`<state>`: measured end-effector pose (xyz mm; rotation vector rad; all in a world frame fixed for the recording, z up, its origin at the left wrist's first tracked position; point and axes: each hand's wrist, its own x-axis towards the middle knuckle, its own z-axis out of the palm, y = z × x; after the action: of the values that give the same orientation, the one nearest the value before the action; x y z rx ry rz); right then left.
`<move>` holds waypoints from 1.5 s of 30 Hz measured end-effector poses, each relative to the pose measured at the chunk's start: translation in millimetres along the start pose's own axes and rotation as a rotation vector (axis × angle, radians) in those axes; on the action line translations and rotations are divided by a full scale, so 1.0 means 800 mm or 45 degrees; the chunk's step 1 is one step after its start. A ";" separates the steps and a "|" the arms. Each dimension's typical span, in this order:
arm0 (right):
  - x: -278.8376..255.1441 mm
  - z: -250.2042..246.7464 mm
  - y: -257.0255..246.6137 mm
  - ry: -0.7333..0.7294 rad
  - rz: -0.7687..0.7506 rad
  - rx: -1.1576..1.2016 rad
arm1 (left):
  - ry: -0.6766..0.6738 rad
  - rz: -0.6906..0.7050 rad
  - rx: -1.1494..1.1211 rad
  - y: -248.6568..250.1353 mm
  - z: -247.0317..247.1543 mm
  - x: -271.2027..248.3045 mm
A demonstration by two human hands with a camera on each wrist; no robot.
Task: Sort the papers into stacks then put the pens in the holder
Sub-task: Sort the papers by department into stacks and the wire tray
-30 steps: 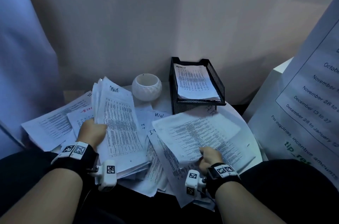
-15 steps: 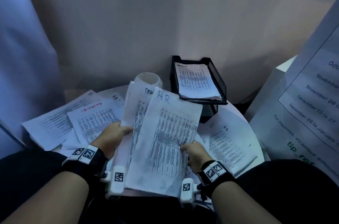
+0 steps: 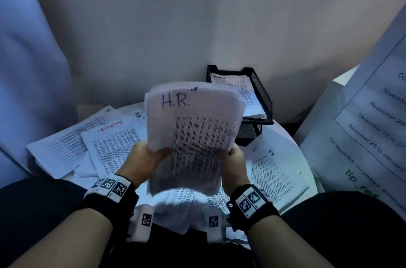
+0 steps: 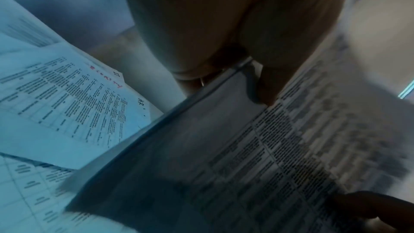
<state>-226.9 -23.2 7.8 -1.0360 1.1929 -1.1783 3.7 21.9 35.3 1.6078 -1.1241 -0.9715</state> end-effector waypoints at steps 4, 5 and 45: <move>-0.002 0.006 -0.011 0.051 -0.113 0.020 | 0.023 0.018 -0.290 0.008 0.003 -0.005; -0.004 0.007 -0.013 0.053 -0.147 0.008 | -0.002 0.026 -0.324 0.007 0.004 -0.007; 0.040 -0.028 0.014 0.330 0.556 0.569 | -0.105 -0.047 -0.235 0.033 -0.022 0.029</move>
<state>-247.8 -53.0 -9.9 -0.2732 1.2012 -1.1722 20.1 -0.7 63.1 1.4554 -1.0311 -1.1402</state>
